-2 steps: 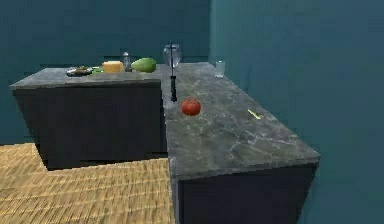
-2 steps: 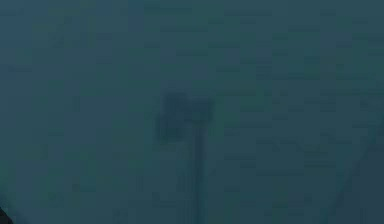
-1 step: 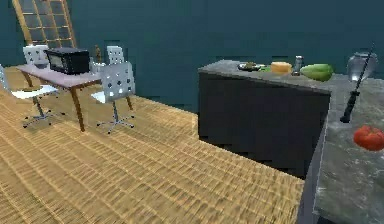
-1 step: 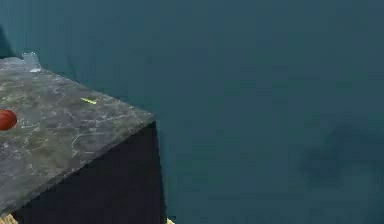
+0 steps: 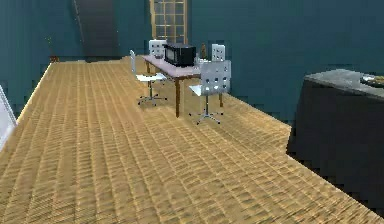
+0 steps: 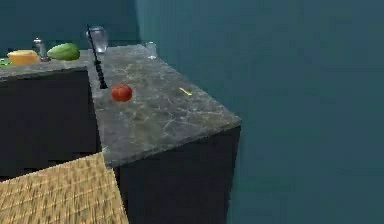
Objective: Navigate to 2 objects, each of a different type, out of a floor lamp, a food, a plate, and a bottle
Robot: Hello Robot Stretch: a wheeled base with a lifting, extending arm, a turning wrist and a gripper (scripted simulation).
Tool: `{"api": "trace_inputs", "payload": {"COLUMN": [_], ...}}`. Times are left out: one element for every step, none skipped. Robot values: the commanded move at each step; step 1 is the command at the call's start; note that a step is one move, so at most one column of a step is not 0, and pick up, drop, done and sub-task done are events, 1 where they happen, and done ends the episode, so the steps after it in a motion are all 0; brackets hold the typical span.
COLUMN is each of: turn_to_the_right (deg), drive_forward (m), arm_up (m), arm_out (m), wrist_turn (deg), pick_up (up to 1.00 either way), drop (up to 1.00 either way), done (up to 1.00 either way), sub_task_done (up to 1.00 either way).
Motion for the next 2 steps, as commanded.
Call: {"api": "trace_inputs", "payload": {"turn_to_the_right": [0.0, 0.0], "drive_forward": [1.00, 1.00], "arm_up": [0.00, 0.00], "arm_out": [0.00, 0.00], "wrist_turn": [0.0, 0.0], "pick_up": [0.00, 0.00], "drop": [0.00, 0.00], "done": [0.00, 0.00], "sub_task_done": [0.00, 0.00]}}
